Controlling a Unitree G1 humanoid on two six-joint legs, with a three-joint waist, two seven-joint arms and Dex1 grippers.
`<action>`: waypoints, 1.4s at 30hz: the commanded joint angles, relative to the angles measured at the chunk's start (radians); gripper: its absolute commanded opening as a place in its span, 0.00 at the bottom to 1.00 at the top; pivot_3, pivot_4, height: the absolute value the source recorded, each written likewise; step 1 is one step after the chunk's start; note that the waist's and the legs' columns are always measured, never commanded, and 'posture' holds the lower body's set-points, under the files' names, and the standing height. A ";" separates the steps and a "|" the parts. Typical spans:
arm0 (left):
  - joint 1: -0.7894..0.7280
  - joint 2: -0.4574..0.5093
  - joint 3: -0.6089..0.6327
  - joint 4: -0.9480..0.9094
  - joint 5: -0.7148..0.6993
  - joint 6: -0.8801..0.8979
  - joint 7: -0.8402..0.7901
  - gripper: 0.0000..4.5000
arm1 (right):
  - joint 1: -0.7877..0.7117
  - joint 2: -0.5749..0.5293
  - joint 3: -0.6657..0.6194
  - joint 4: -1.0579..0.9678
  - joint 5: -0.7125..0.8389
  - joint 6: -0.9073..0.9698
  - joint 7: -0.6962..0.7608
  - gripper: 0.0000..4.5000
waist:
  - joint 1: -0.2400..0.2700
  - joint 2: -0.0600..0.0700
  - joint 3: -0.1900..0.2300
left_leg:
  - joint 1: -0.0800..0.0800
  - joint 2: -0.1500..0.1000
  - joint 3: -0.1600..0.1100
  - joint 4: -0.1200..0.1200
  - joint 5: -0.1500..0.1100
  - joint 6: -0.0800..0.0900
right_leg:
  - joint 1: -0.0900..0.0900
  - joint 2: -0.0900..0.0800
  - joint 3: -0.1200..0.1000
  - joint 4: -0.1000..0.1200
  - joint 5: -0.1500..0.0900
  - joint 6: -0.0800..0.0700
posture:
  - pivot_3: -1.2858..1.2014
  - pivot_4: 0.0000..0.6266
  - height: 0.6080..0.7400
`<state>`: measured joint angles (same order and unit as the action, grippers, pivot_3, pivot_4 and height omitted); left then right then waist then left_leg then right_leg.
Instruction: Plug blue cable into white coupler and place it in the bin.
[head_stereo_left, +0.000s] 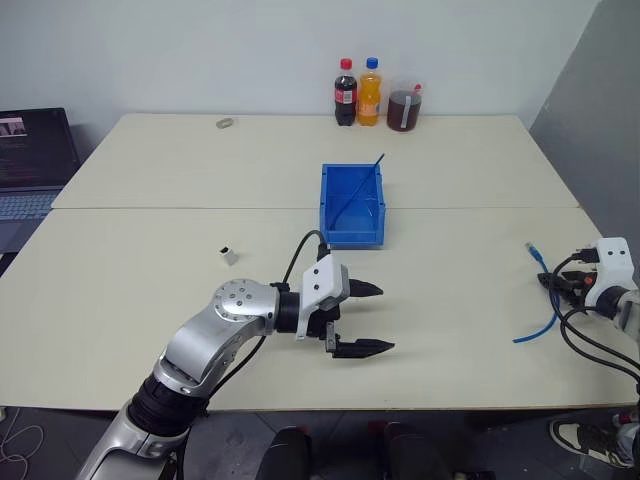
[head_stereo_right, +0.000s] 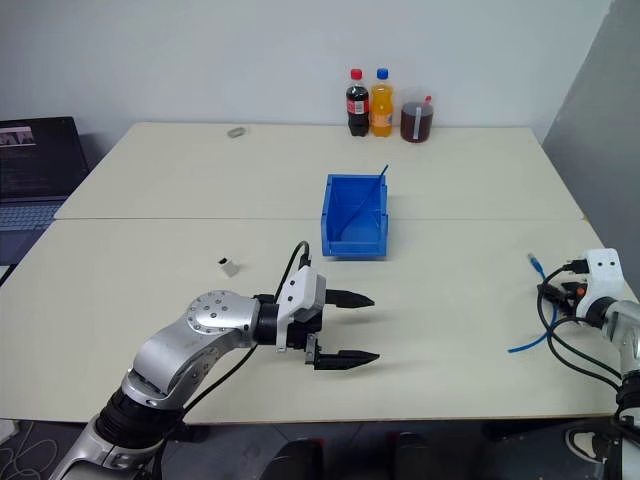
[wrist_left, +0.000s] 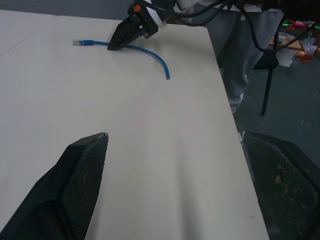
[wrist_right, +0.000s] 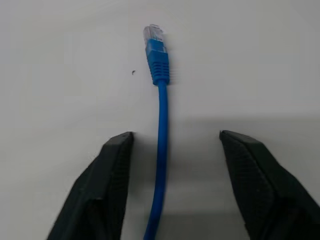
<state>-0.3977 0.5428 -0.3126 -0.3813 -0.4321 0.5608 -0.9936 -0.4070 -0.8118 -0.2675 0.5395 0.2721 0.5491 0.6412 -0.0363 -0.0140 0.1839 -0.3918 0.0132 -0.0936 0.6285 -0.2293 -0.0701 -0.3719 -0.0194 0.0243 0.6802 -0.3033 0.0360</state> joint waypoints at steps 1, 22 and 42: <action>0.003 0.000 0.014 -0.008 0.003 -0.021 -0.001 1.00 | -0.008 -0.011 0.039 0.075 -0.035 -0.021 0.047 0.38 | 0.000 -0.001 0.000 | 0.000 0.000 0.000 0.000 0.000 0.000 | 0.000 0.000 0.000 0.000 0.000 0.000 | 0.52 0.24 1.00; 0.251 0.183 0.121 0.018 0.068 -0.121 -0.023 1.00 | 0.032 -0.128 0.281 -0.538 -0.023 -0.157 0.516 0.01 | -0.010 0.000 0.002 | 0.002 0.001 0.014 -0.002 -0.001 0.001 | -0.005 0.000 0.015 0.000 0.001 0.002 | 0.52 0.24 1.00; 0.413 0.265 0.355 0.192 0.093 -0.238 -0.006 1.00 | -0.266 0.373 0.769 -0.361 -0.339 -0.341 0.434 0.11 | 0.007 -0.003 0.004 | -0.005 0.001 0.013 -0.001 -0.001 0.001 | -0.013 -0.001 0.014 0.001 0.004 0.000 | 0.52 0.24 1.00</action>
<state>0.0309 0.8089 0.0286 -0.1917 -0.3328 0.3259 -0.9945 -0.6599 -0.4405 0.4945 0.1801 -0.0603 0.2264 1.0543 -0.0296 -0.0173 0.1880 -0.3966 0.0144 -0.0802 0.6276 -0.2304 -0.0688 -0.3853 -0.0200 0.0379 0.6816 -0.2990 0.0361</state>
